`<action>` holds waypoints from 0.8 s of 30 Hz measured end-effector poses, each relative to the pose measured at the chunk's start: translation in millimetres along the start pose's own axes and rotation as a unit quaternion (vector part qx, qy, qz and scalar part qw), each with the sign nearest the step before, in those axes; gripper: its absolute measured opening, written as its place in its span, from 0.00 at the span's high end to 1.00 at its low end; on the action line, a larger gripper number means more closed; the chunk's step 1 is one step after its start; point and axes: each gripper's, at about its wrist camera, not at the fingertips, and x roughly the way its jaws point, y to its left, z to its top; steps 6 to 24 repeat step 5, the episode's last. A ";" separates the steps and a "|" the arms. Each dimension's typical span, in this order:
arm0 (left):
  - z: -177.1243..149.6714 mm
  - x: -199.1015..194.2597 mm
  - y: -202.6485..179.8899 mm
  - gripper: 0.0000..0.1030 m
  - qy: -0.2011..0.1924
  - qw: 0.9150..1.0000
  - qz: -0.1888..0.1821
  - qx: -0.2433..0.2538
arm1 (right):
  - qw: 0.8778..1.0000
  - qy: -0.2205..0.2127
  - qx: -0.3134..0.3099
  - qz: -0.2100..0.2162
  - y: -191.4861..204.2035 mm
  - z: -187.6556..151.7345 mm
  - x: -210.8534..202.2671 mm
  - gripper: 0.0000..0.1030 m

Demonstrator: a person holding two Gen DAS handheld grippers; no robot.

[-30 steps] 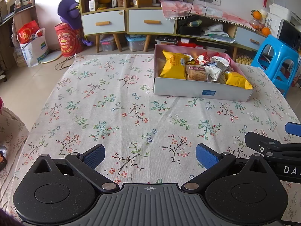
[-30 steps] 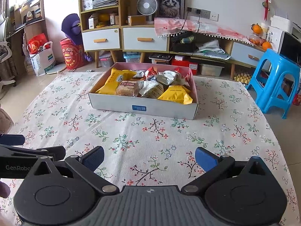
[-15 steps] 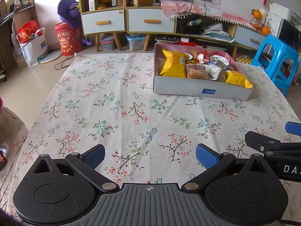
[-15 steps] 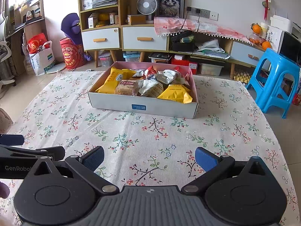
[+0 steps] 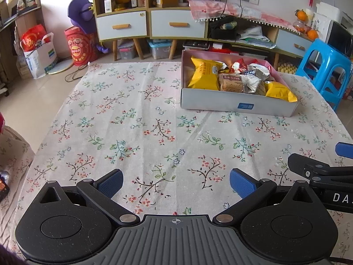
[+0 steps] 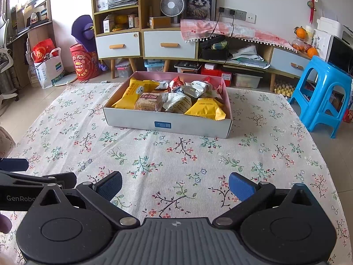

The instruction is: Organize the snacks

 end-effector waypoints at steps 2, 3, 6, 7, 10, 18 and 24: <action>0.0 -1.0 -0.5 0.00 -0.005 1.000 0.004 0.004 | 1.000 0.001 0.001 0.000 -0.3 -2.0 1.0 0.09; 0.0 -1.6 -0.6 0.00 -0.008 1.000 0.006 0.006 | 1.000 0.001 0.002 0.000 -0.6 -3.0 1.5 0.09; 1.3 -1.7 0.3 0.00 -0.008 1.000 0.005 0.008 | 1.000 0.004 0.005 0.000 -1.0 -4.8 2.8 0.09; 1.3 -1.7 0.3 0.00 -0.008 1.000 0.005 0.008 | 1.000 0.004 0.005 0.000 -1.0 -4.8 2.8 0.09; 1.3 -1.7 0.3 0.00 -0.008 1.000 0.005 0.008 | 1.000 0.004 0.005 0.000 -1.0 -4.8 2.8 0.09; 1.3 -1.7 0.3 0.00 -0.008 1.000 0.005 0.008 | 1.000 0.004 0.005 0.000 -1.0 -4.8 2.8 0.09; 1.3 -1.7 0.3 0.00 -0.008 1.000 0.005 0.008 | 1.000 0.004 0.005 0.000 -1.0 -4.8 2.8 0.09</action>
